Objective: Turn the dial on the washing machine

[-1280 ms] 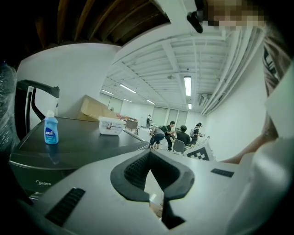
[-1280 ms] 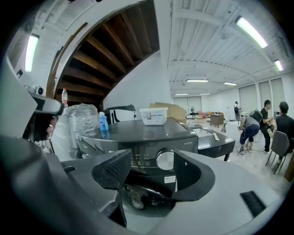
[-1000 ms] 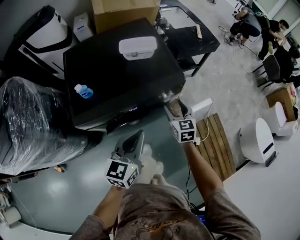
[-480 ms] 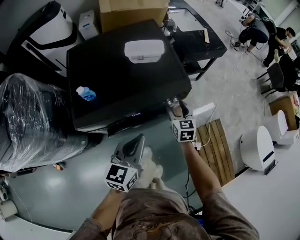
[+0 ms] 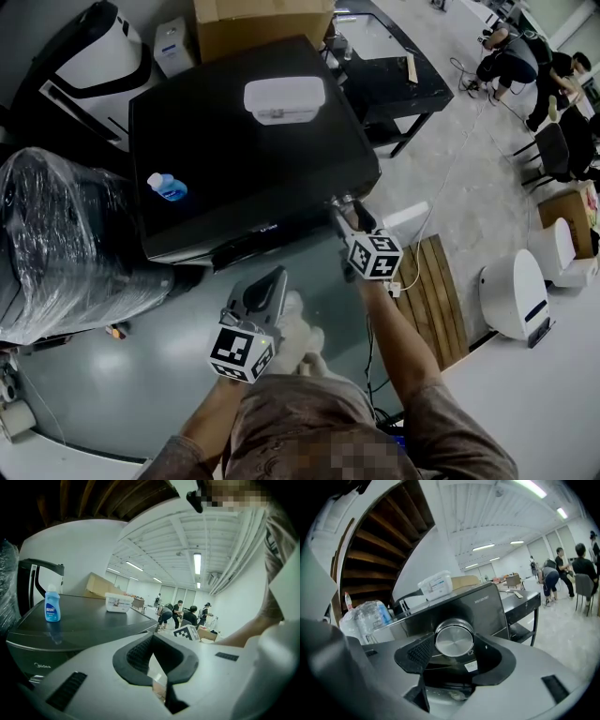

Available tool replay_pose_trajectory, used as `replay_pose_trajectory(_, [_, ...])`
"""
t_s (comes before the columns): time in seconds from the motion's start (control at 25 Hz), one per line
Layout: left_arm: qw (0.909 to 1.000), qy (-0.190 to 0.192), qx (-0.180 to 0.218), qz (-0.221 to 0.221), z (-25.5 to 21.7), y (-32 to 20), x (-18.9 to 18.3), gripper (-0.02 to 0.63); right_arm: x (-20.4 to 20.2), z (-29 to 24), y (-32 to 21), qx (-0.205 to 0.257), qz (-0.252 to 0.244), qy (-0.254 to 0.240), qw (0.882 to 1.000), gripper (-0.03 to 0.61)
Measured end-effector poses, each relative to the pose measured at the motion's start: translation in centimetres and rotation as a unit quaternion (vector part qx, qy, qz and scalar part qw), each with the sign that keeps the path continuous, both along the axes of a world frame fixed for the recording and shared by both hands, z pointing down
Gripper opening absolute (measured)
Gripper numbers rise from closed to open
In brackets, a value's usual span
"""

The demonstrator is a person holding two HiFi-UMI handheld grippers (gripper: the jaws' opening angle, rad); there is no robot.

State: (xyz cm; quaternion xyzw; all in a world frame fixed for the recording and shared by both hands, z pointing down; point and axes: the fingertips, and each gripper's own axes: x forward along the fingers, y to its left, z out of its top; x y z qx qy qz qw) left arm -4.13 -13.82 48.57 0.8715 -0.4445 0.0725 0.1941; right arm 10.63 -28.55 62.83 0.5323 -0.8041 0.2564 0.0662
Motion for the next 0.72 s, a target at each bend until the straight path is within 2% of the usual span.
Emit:
replay_pose_trajectory(0.24, [1.0,-0.001,-0.003,0.003,0.37,0.05,0.16,-0.008,0.26,0.33,-0.01,-0.033,0.02,-0.102,0.994,0.252])
replay_pose_trajectory(0.44, [1.0,-0.003,-0.004,0.003,0.19,-0.21,0.44,-0.008,0.57,0.35,-0.16,-0.06,0.04,-0.175,0.982,0.252])
replay_pose_trajectory(0.52, [1.0,-0.003,-0.003,0.005,0.23,-0.21,0.58,-0.008,0.64,0.09,-0.26,-0.068,0.052,-0.214,0.973,0.252])
replay_pose_trajectory(0.64, [1.0,-0.004,-0.004,0.007,0.38,-0.1,0.67,-0.008,0.91,0.22,-0.27,-0.087,0.08,-0.292,0.949,0.252])
replay_pose_trajectory(0.72, [1.0,-0.004,-0.004,0.008,0.33,-0.08,0.7,-0.008,1.06,0.28,-0.31,-0.091,0.091,-0.316,0.94,0.252])
